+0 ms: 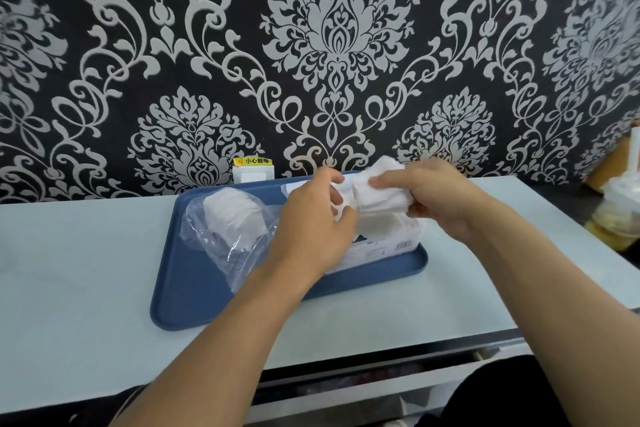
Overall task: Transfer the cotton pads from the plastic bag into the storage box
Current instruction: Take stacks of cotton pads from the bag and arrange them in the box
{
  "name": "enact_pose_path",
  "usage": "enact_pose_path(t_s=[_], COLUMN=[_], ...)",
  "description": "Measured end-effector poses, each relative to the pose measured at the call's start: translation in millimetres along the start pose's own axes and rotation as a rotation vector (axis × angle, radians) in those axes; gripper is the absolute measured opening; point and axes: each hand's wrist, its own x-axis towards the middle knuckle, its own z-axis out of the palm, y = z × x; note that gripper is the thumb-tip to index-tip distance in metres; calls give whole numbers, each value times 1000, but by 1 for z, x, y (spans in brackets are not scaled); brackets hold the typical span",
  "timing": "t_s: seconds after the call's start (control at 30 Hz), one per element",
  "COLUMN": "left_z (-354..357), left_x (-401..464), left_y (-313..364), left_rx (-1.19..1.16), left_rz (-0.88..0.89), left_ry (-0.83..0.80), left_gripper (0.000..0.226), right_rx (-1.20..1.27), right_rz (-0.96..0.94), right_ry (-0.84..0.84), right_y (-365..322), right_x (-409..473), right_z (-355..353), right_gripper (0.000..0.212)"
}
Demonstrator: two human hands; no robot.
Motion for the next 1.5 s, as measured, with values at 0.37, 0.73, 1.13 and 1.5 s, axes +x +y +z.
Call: enact_pose_path(t_s=[0.37,0.73,1.13,1.5], left_z=[8,13,8,6], left_x=[-5,-6,-5,-5], left_y=[-4,-10,-8,-12], left_rx=[471,665,630,592], left_rz=[60,95,45,18], left_ry=[-156,-293,-282,-258], left_gripper=[31,31,23,22], right_rx=[-987,-1224,-820,-1286], right_rz=[11,-5,-422,42], right_ry=[49,106,-223,-388], right_y=[7,3,-6,-2], right_x=[24,17,-7,10], right_z=[41,47,42,57], right_gripper=[52,66,28,28])
